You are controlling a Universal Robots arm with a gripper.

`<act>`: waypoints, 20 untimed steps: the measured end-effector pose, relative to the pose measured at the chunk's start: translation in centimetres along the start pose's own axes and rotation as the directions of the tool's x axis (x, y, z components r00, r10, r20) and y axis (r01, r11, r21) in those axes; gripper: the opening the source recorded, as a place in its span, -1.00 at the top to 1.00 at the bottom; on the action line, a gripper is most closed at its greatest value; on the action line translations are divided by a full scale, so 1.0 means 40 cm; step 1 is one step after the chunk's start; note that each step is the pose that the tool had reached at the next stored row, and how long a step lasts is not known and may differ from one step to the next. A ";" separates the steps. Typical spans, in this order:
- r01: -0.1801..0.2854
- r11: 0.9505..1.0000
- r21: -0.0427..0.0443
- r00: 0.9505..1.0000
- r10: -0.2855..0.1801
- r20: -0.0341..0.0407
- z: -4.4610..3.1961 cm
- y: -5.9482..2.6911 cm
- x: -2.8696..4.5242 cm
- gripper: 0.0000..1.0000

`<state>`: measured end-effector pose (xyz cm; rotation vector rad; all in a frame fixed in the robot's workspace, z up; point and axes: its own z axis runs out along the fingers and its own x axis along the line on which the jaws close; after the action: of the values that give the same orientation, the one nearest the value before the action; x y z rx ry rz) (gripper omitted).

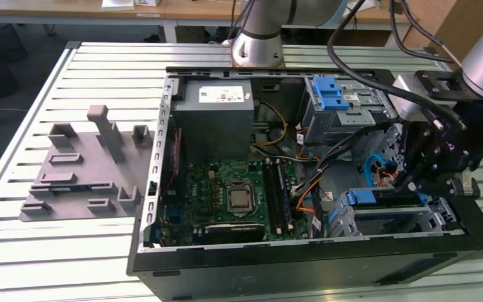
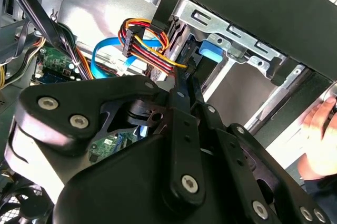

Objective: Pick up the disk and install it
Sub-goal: 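Insert the first disk wire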

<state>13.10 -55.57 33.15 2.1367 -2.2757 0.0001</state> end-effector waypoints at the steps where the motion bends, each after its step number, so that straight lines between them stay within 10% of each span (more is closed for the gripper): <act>1: 0.000 1.000 0.000 1.000 0.000 0.000 0.001 0.000 0.000 0.67; 20: 0.001 1.000 -0.001 1.000 -0.001 0.002 -0.015 0.000 0.001 0.53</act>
<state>13.11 -55.59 33.75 2.1386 -2.2758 -0.0033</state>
